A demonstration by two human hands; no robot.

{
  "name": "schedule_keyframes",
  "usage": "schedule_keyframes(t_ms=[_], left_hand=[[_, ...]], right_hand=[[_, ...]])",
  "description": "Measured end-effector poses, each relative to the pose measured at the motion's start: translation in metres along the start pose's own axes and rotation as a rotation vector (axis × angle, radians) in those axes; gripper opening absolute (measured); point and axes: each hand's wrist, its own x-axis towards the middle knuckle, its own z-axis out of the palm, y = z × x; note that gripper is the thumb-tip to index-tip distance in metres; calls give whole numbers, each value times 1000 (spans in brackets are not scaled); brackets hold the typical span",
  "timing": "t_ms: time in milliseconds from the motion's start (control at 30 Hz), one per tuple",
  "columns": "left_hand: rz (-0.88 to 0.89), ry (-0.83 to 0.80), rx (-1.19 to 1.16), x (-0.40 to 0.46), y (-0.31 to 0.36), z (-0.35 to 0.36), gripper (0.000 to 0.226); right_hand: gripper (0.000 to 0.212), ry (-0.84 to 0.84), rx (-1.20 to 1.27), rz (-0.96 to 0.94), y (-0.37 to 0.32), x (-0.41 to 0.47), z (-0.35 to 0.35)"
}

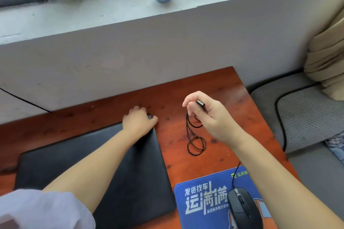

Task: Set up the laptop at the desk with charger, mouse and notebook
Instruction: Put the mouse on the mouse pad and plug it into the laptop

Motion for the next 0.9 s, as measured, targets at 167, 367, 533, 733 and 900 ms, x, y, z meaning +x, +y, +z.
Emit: schedule_keyframes(t_ms=[167,367,533,733,900], left_hand=[[-5,-108,-86,8,-2,-10,39],[46,-94,-129,0,-1,-30,35],[99,39,-192,-13,-6,-49,31],[144,131,-232,-23,-10,-65,29],[160,131,-259,-27,-11,-71,27]], right_hand=[[21,-113,-206,70,16,3,6],[36,-389,-141,423,40,8,20],[18,-403,-182,360,35,14,37],[15,-404,-99,301,21,17,59],[14,-370,-71,289,18,23,62]])
